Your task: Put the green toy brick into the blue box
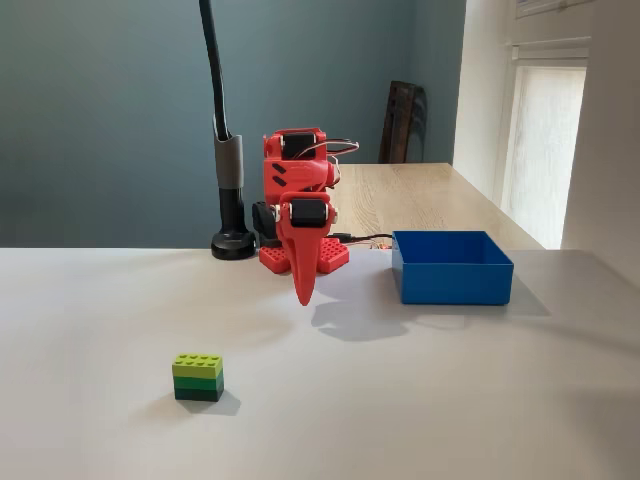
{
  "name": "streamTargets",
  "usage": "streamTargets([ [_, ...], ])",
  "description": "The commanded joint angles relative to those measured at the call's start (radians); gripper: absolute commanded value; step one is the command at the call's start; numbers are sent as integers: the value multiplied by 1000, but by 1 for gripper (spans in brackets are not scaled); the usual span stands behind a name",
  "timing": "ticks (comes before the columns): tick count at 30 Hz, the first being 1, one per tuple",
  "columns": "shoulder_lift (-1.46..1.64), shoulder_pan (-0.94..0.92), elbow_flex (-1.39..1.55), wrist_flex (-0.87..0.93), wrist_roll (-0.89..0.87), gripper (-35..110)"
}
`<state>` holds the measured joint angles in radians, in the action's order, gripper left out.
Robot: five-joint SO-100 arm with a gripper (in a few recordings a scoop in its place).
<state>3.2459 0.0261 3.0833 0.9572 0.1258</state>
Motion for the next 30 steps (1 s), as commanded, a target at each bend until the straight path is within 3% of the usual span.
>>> streamTargets([
  [1, 17, -5, 23, -31, -132, 0],
  [22, 5, -8, 12, -72, -132, 0],
  [30, -61, -12, -166, -129, -150, 0],
])
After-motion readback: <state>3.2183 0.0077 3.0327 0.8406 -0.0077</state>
